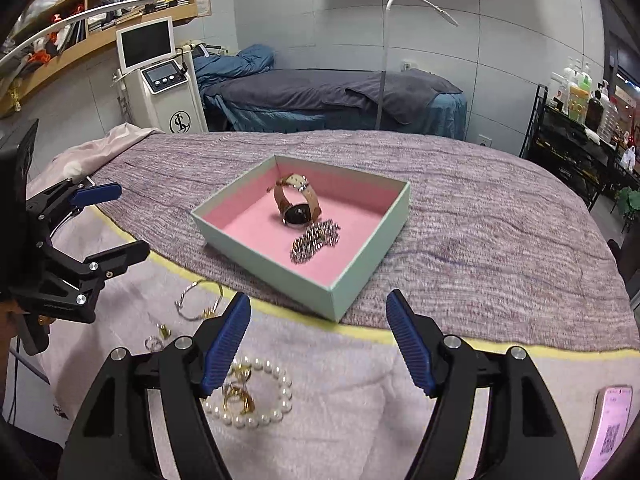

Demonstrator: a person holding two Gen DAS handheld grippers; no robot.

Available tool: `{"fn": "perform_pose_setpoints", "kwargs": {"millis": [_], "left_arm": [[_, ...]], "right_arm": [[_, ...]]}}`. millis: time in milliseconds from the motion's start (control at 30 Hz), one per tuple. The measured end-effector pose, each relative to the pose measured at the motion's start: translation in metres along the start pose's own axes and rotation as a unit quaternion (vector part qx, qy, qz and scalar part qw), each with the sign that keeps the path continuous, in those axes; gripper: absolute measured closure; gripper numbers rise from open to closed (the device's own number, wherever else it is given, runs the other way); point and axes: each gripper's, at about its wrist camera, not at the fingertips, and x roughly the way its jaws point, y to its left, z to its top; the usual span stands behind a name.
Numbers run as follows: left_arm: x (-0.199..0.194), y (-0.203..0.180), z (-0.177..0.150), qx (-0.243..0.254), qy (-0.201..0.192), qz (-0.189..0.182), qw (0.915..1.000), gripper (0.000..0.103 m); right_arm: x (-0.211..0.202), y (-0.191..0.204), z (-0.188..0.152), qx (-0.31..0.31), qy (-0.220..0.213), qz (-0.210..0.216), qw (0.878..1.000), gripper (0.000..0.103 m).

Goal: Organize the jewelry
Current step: 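Grasp a small silver ring with the left tool while the right tool grasps the pearl bracelet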

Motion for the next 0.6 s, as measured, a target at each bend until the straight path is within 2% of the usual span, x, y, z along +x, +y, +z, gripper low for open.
{"fn": "perform_pose_setpoints", "kwargs": {"millis": [67,200,267,400,600], "left_arm": [[-0.009,-0.001,-0.014,-0.007,0.000,0.001,1.0000,0.006],[-0.015,0.003,-0.040,-0.044,0.013,-0.004,0.9990,0.006],[-0.019,0.005,-0.051,-0.070,0.015,-0.009,0.9974,0.006],[-0.025,0.004,-0.068,-0.096,0.016,-0.019,0.9951,0.008],[-0.027,-0.016,-0.078,-0.097,0.024,-0.052,0.9936,0.026]], "right_arm": [[-0.004,0.002,-0.013,0.001,0.007,-0.011,1.000,0.035],[-0.008,0.008,-0.034,-0.010,0.014,-0.037,0.999,0.045],[-0.007,0.011,-0.040,-0.004,0.023,-0.037,0.999,0.049],[-0.005,0.016,-0.048,0.011,0.029,-0.035,0.999,0.052],[0.006,0.021,-0.048,0.026,0.040,-0.032,0.998,0.058]]}}
